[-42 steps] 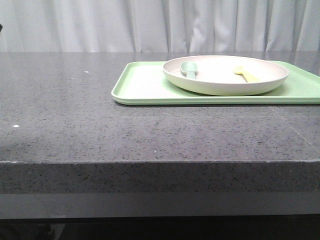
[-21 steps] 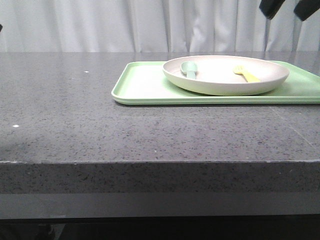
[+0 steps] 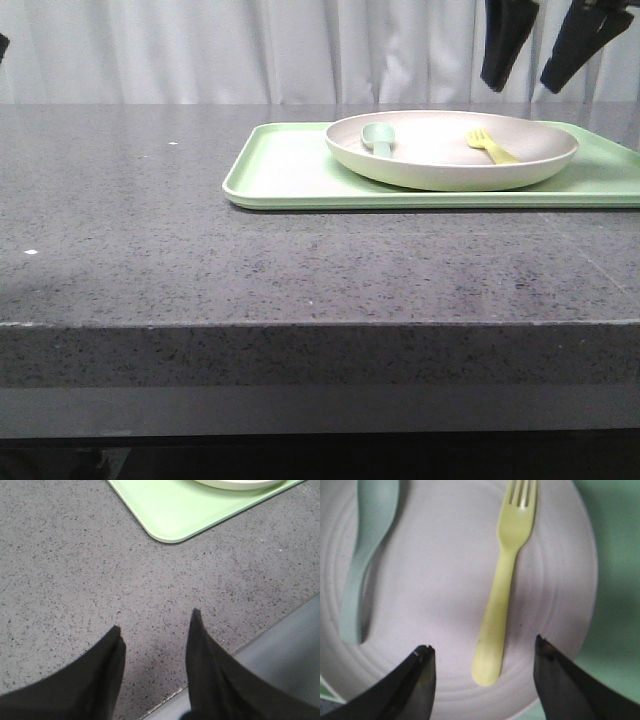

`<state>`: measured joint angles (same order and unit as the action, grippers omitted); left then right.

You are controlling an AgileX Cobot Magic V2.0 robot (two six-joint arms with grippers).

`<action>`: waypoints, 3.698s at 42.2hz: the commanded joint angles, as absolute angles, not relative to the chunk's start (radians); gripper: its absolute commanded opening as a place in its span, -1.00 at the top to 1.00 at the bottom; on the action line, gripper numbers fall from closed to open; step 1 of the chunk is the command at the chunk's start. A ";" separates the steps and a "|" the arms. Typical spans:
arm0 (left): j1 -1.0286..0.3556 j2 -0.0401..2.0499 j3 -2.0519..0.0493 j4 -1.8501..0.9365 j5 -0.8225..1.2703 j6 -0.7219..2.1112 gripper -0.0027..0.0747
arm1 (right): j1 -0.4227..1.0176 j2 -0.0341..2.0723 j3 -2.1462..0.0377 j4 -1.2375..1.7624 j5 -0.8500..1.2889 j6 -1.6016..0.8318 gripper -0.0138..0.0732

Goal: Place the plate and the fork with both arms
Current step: 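Lower the right gripper over the yellow fork on the plate, then close the right gripper on the yellow fork handle, then lift the fork and lower it onto the tray beside the plate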

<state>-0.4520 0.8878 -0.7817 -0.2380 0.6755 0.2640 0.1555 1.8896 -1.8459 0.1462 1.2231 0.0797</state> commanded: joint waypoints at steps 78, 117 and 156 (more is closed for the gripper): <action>-0.450 0.877 -0.809 -0.230 0.584 0.265 0.17 | 0.167 2.080 -2.073 0.091 1.336 0.126 0.51; -0.450 0.877 -0.809 -0.230 0.584 0.265 0.17 | 0.021 1.813 -1.962 0.025 1.335 0.089 0.51; -0.450 0.877 -0.809 -0.230 0.578 0.265 0.17 | -0.033 1.988 -1.876 0.093 1.249 0.027 0.37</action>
